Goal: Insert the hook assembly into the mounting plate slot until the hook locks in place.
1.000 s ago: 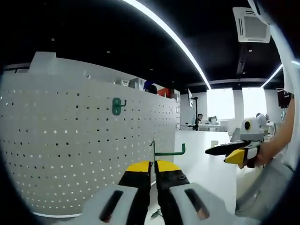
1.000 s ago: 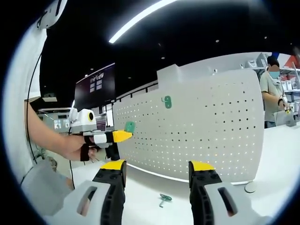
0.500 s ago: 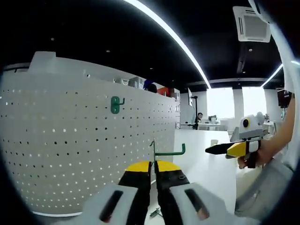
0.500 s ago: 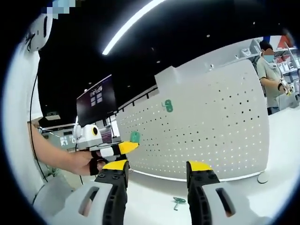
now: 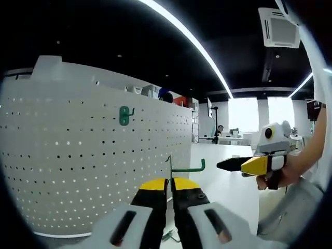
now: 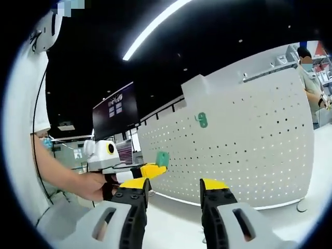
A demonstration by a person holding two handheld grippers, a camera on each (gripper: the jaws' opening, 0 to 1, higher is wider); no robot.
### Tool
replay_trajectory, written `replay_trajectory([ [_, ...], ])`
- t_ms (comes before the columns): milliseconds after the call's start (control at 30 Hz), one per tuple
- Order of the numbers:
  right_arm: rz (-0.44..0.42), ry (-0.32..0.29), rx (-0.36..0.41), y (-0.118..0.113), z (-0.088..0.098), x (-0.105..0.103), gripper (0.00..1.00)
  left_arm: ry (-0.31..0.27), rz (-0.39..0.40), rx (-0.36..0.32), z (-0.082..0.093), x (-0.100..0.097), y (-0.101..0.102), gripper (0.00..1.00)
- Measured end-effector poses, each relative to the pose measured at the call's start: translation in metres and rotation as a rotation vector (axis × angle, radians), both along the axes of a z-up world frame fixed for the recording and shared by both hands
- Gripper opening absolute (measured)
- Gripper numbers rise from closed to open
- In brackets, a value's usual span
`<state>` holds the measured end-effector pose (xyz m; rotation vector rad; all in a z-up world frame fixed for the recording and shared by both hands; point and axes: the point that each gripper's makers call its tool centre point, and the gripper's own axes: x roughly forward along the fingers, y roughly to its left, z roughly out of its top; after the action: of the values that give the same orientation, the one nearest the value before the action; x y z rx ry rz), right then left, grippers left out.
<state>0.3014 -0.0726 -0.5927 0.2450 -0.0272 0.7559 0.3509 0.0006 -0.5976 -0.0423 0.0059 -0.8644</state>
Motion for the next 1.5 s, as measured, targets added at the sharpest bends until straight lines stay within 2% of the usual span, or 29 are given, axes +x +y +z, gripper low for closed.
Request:
replay_trajectory([
  [433,0.027,-0.007,0.011,0.019,0.007,0.006,0.35,-0.001,-0.007,-0.001,0.002,-0.003,-0.002,0.03],
  [833,0.049,-0.021,-0.011,0.037,0.012,0.013,0.28,0.0,-0.009,-0.005,0.003,-0.005,-0.004,0.03],
  [1500,0.08,-0.032,0.014,0.061,0.028,0.029,0.21,-0.006,0.001,-0.018,0.006,-0.005,-0.003,0.03],
])
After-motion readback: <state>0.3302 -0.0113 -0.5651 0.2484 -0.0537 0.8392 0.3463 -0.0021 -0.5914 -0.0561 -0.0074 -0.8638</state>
